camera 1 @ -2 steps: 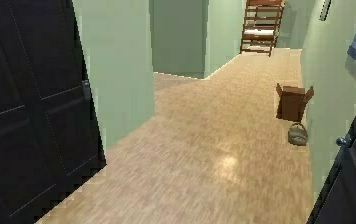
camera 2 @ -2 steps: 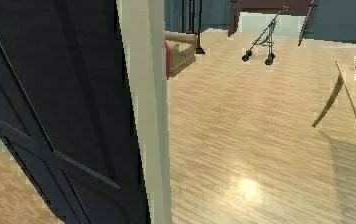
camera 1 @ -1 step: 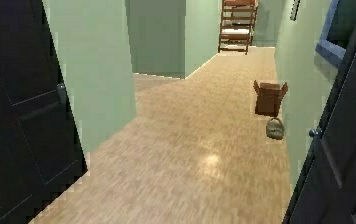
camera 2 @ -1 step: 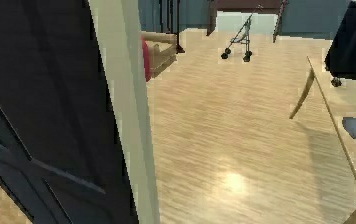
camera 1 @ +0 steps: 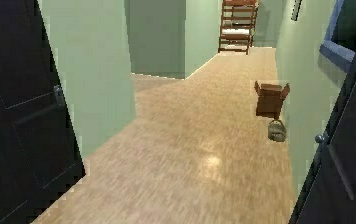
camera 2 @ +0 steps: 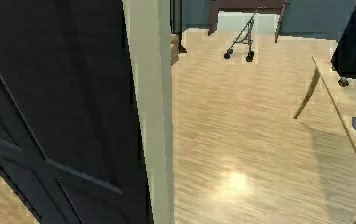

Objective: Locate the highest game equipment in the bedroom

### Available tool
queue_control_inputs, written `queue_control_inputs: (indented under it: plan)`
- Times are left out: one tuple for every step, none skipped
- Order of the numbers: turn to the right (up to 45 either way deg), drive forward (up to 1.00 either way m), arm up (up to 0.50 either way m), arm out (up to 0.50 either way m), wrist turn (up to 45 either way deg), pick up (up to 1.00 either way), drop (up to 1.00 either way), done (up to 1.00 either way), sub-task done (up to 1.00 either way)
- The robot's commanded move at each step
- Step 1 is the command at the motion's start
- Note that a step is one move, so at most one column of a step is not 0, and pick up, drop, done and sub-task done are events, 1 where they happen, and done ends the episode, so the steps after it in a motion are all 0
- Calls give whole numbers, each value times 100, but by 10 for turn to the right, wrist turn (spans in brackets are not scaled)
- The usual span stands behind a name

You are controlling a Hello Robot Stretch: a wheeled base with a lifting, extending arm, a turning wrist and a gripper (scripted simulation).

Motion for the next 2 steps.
queue_control_inputs:
  plan:
    - [-450,0,0,0,0,0,0,0,0]
    - [-210,0,0,0,0,0,0,0,0]
